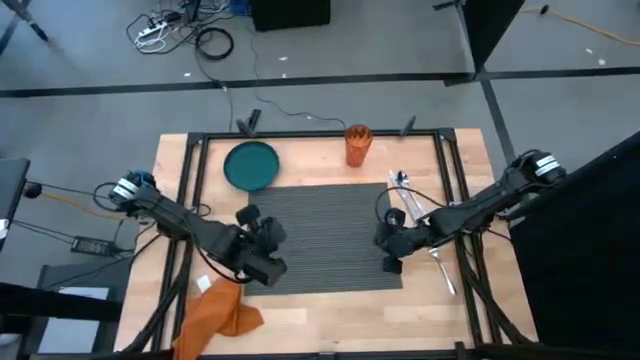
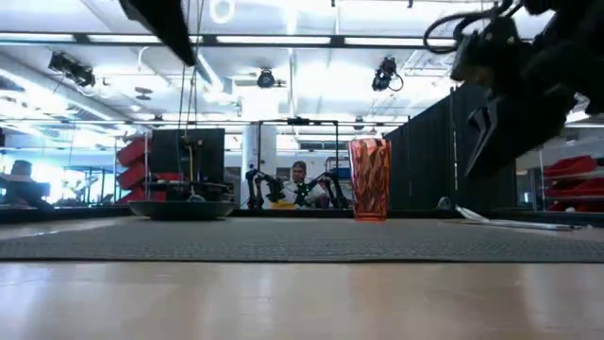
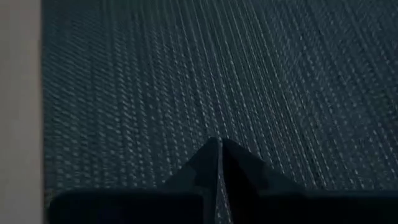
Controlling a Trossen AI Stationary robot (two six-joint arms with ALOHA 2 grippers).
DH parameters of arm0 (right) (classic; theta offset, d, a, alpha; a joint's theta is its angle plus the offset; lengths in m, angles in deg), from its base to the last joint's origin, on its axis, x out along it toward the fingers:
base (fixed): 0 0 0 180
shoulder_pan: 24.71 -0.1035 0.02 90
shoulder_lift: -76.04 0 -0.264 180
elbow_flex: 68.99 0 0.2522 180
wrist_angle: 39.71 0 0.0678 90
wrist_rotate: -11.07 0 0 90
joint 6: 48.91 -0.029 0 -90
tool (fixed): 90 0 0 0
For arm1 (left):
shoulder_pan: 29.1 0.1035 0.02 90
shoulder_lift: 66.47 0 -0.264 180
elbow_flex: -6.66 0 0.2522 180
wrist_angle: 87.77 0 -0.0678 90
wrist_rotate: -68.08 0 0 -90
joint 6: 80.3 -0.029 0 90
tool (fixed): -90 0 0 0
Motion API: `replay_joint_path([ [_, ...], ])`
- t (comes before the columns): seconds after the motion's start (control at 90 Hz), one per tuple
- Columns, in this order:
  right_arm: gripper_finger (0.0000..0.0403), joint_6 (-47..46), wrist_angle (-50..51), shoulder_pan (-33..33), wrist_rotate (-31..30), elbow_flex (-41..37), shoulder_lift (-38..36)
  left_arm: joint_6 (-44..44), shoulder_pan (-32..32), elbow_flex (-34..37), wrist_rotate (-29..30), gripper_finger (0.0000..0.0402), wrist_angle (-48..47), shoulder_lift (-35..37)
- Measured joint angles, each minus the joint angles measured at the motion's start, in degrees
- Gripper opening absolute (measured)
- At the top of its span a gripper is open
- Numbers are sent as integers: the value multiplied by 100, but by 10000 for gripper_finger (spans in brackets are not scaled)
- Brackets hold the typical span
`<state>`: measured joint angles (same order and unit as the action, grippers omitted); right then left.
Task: Set table place
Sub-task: Prepare the black table placemat
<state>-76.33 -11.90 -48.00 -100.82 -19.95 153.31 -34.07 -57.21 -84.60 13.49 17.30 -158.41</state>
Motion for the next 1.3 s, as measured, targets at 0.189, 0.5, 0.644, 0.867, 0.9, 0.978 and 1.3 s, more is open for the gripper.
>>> replay_joint_path([
  [0.189,0,12,-349,-2,11,2,834,-532,142,1536,-934,0,2732,-352],
  [0.5,0,-492,-427,-202,124,28,1155,-388,131,2649,-1494,0,4135,-695],
  [0.644,0,-835,-438,-429,181,27,1159,-357,-7,2709,-1712,0,4578,-689],
  [0.867,0,-1132,-465,-757,231,25,1147,-381,-136,2682,-1922,0,4812,-682],
  [0.9,0,-1084,-452,-774,267,23,1120,-393,-138,2639,-1936,0,4755,-652],
  [0.978,0,-979,-350,-778,330,15,1003,-474,-132,2411,-1925,0,4498,-564],
  [1.3,0,-425,-117,-306,-146,9,615,-820,156,2163,-1328,0,3096,-444],
])
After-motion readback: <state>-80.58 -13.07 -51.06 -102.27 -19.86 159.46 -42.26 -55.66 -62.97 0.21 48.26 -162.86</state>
